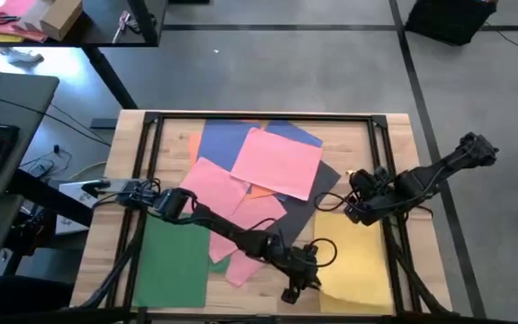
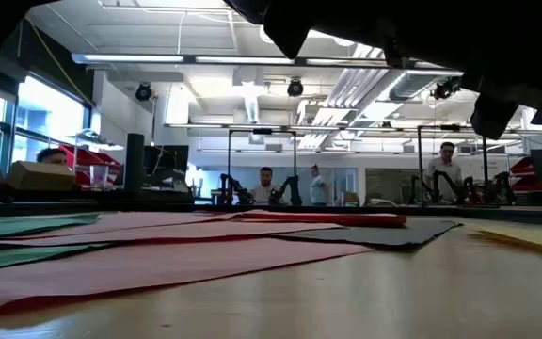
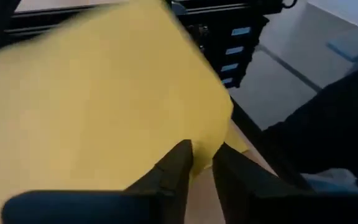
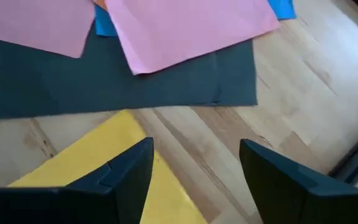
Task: Organize paper
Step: Stack the yellow paper on top of the other yellow paper to the bottom right of the table
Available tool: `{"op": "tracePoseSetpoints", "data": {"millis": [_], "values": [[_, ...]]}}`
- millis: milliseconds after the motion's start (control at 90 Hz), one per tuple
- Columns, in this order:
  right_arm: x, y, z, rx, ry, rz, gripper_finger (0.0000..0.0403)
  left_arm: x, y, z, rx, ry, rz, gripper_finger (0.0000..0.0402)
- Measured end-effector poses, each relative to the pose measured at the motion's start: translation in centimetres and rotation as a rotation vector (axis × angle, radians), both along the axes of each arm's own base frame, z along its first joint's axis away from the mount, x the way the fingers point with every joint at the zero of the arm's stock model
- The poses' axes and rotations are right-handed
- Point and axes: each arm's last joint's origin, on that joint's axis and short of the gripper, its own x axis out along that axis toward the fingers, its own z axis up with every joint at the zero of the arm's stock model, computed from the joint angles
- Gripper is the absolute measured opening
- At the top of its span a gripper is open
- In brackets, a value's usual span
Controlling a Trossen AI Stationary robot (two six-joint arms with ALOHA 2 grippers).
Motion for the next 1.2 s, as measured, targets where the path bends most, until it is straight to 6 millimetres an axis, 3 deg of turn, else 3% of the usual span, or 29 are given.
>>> {"op": "tracePoseSetpoints", "data": {"millis": [256, 422, 533, 678, 800, 922, 1044, 1200], "values": [[1.8, 1.3, -0.8, 0.007, -0.024, 0.044, 0.0224, 0.2, 0.0, 0.9, -0.034, -0.060, -0.047, 0.0099], [3.7, 3.5, -2.9, -0.028, 0.019, 0.110, 0.0224, -0.8, 0.2, 3.8, -0.029, -0.010, -0.136, 0.0101], [5.1, 5.6, -4.9, -0.055, 0.043, 0.155, 0.0224, -2.9, 0.6, 6.5, 0.042, 0.138, -0.158, 0.0101], [7.4, 8.3, -8.1, -0.075, 0.027, 0.252, 0.0224, -7.1, 0.2, 10.1, 0.136, 0.339, -0.180, 0.0101], [9.8, 9.9, -11.5, -0.110, 0.013, 0.351, 0.0224, -10.2, -0.4, 13.2, 0.225, 0.383, -0.116, 0.0101], [11.2, 10.8, -14.7, -0.127, 0.056, 0.406, 0.0224, -12.2, -0.6, 15.0, 0.300, 0.391, -0.012, 0.0101], [11.7, 11.4, -15.4, -0.111, 0.095, 0.437, 0.0224, -13.6, -0.8, 16.2, 0.357, 0.379, 0.078, 0.0101], [11.0, 12.2, -15.2, -0.067, 0.097, 0.447, 0.0224, -14.1, -1.0, 16.1, 0.402, 0.396, 0.146, 0.0101]]}}
